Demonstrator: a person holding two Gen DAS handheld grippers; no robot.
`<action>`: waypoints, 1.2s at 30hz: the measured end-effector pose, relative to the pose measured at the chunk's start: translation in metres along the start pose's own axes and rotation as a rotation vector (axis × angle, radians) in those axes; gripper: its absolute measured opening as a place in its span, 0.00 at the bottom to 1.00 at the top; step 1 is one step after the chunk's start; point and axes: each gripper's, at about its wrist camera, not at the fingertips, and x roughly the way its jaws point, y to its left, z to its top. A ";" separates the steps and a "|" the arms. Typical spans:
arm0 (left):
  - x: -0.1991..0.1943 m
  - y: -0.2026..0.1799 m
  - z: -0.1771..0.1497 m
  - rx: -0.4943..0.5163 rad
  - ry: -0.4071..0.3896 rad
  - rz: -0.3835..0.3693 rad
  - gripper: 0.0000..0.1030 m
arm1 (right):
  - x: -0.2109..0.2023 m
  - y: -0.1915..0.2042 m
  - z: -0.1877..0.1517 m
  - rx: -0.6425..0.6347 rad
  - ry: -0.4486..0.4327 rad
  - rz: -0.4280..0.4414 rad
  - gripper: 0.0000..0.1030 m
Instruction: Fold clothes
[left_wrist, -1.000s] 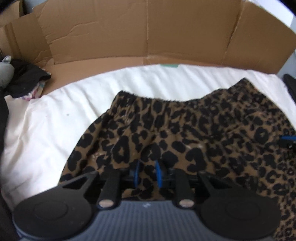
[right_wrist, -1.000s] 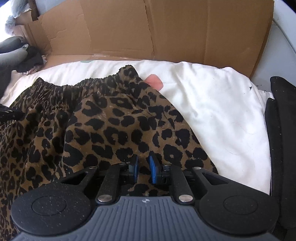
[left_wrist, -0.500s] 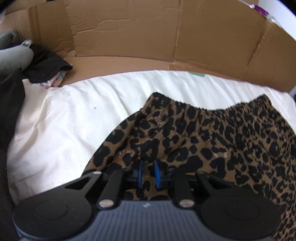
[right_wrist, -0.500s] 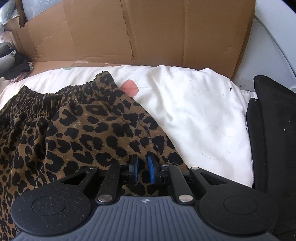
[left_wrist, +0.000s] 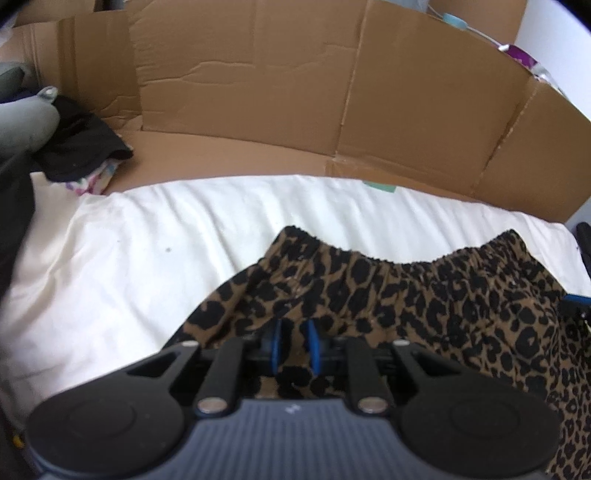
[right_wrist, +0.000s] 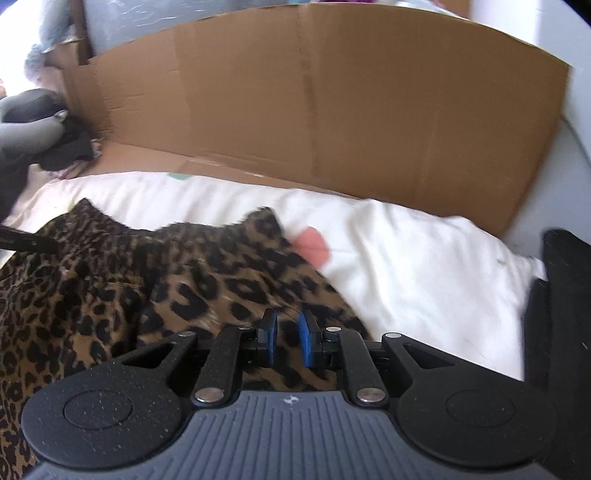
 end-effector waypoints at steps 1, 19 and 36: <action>0.002 0.001 -0.001 0.003 0.003 0.002 0.17 | 0.005 0.004 0.001 -0.007 0.006 0.015 0.19; 0.002 0.037 -0.003 -0.046 0.003 0.094 0.16 | 0.026 -0.014 0.013 0.059 0.057 -0.120 0.20; -0.050 -0.039 -0.029 0.007 -0.014 -0.056 0.15 | -0.032 0.035 -0.039 0.106 0.041 0.069 0.23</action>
